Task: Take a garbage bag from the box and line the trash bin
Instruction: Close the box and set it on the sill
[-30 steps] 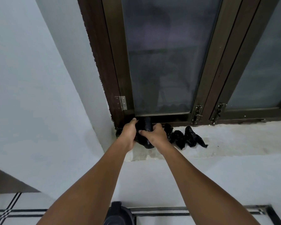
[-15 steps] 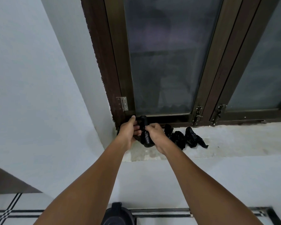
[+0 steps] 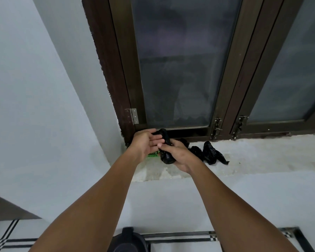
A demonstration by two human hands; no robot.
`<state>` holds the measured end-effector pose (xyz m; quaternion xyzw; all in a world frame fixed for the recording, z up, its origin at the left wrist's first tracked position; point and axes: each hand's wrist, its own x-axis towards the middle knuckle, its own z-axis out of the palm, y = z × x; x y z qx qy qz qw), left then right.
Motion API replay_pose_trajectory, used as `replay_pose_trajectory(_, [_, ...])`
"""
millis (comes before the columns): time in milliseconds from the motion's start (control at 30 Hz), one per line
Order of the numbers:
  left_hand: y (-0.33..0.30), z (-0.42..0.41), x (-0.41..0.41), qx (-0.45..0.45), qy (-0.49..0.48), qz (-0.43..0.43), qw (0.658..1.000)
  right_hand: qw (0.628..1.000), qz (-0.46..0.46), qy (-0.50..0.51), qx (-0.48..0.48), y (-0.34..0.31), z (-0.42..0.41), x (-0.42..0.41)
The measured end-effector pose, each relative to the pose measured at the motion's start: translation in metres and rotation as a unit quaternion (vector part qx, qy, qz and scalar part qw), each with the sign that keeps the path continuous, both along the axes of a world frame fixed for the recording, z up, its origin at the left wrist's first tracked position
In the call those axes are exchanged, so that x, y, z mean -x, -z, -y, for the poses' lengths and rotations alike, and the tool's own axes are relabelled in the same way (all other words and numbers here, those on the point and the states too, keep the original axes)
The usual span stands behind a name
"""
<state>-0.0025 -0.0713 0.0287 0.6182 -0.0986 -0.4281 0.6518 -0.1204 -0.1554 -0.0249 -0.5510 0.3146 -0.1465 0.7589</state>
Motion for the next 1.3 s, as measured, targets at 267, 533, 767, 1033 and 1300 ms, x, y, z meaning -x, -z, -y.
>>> replay_pose_trajectory(267, [0.045, -0.005, -0.025, -0.239, 0.091, 0.539, 0.803, 0.998, -0.057, 0.022, 0.021, 0.001, 0.017, 0.005])
replay_pose_trajectory(533, [0.076, -0.007, -0.027, -0.402, 0.200, 0.694, 0.563, 0.985, -0.135, 0.030, 0.100, 0.004, 0.031, 0.010])
replay_pose_trajectory(767, [0.079, -0.013, -0.032, -0.437, 0.165, 0.676, 0.569, 0.977, -0.150, 0.065, 0.135, -0.002, 0.033, 0.004])
replay_pose_trajectory(1033, [0.070, -0.015, -0.023, -0.338, 0.086, 0.634, 0.690, 0.965, -0.169, 0.057, 0.192, -0.016, 0.037, 0.005])
replay_pose_trajectory(1300, [0.065, -0.020, -0.027, -0.312, 0.099, 0.660, 0.677, 0.953, -0.190, -0.064, 0.228, -0.041, 0.038, 0.021])
